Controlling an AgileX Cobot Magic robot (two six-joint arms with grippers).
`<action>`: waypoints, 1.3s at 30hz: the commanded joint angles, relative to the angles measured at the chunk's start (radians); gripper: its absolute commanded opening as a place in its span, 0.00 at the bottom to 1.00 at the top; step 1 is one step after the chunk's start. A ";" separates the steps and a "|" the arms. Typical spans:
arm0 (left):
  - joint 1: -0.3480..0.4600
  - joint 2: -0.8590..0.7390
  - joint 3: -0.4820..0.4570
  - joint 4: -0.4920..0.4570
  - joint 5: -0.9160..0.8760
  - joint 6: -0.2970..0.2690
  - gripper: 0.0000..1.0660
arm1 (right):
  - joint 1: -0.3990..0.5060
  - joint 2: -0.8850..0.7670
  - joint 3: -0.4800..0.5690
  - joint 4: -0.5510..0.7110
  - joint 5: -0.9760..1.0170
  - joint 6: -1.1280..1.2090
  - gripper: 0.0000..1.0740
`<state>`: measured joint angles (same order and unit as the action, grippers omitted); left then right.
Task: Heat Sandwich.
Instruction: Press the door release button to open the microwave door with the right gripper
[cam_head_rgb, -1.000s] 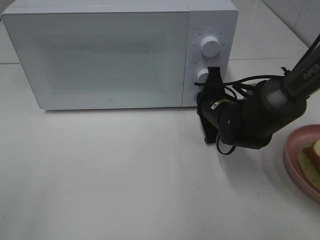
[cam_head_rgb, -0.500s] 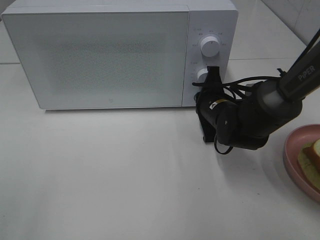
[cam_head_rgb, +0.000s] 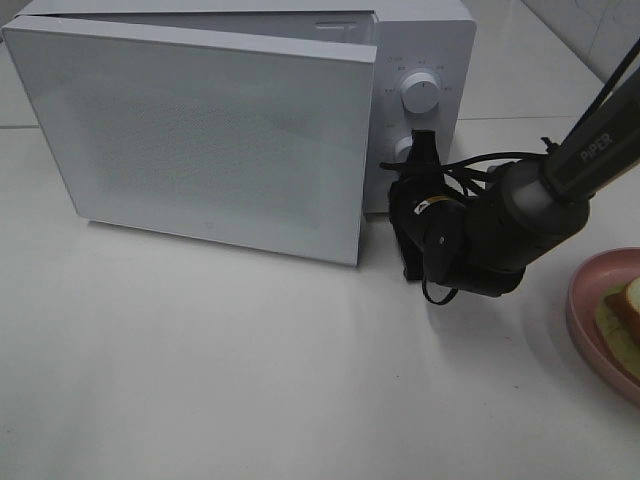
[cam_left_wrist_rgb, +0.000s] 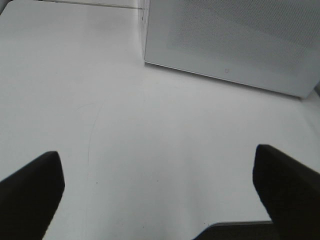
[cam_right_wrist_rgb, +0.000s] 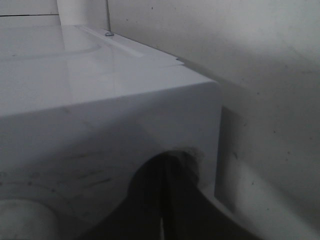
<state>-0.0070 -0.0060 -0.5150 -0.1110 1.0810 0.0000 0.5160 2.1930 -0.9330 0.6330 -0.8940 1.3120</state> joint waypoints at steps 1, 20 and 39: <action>0.003 -0.017 0.001 -0.004 -0.015 0.000 0.91 | -0.047 -0.006 -0.078 -0.023 -0.238 -0.006 0.00; 0.003 -0.017 0.001 -0.004 -0.015 0.000 0.91 | -0.047 -0.056 -0.036 -0.042 -0.086 -0.027 0.00; 0.003 -0.017 0.001 -0.004 -0.015 0.000 0.91 | -0.012 -0.145 0.053 0.011 0.114 -0.105 0.00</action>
<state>-0.0070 -0.0060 -0.5150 -0.1110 1.0810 0.0000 0.5070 2.0710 -0.8750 0.6430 -0.7430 1.2290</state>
